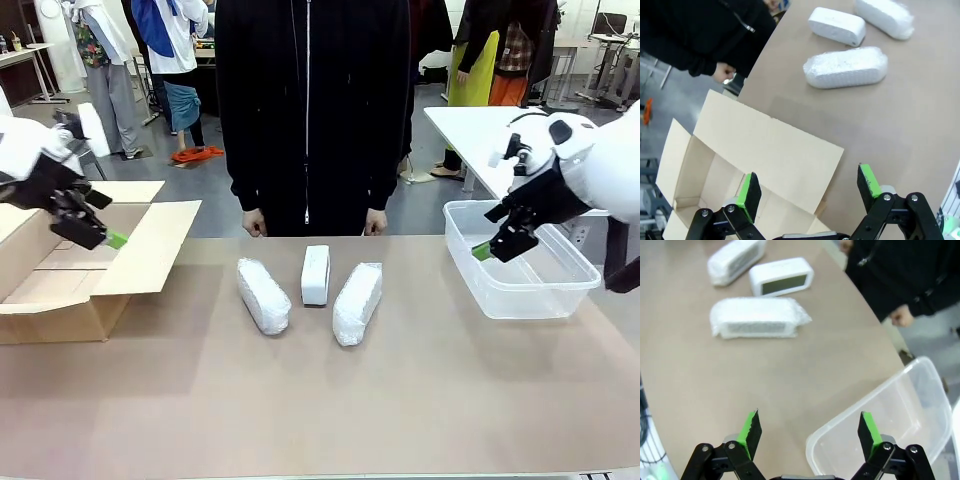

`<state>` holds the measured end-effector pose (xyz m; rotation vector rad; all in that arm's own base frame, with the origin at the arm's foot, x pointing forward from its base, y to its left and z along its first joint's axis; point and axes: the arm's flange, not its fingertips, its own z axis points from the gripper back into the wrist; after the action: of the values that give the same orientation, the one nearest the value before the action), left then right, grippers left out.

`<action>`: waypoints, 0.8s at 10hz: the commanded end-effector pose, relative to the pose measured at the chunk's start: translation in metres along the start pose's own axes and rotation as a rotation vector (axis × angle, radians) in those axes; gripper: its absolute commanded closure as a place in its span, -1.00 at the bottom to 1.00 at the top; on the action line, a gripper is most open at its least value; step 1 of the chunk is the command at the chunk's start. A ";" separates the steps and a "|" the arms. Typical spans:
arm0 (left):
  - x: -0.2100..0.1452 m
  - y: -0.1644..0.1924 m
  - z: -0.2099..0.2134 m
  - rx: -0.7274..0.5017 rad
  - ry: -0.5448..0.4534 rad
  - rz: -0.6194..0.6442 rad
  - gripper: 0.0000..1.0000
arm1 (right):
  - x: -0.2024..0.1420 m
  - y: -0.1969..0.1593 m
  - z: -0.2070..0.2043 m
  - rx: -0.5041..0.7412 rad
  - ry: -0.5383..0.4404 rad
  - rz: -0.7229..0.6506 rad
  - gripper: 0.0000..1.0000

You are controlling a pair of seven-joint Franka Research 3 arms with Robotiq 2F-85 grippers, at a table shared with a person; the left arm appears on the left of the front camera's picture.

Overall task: Separate and place wrapped and unwrapped clocks.
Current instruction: Pick up the Digital clock indicated by the person.

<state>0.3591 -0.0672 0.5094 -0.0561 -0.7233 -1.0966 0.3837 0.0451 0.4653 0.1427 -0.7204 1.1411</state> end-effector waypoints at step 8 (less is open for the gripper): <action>-0.087 0.044 0.014 -0.209 -0.267 -0.238 -1.00 | -0.014 -0.085 -0.026 0.383 -0.296 0.166 -1.00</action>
<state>0.3544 0.0159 0.4854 -0.2671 -0.8056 -1.3482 0.4476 0.0108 0.4623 0.5990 -0.8173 1.4101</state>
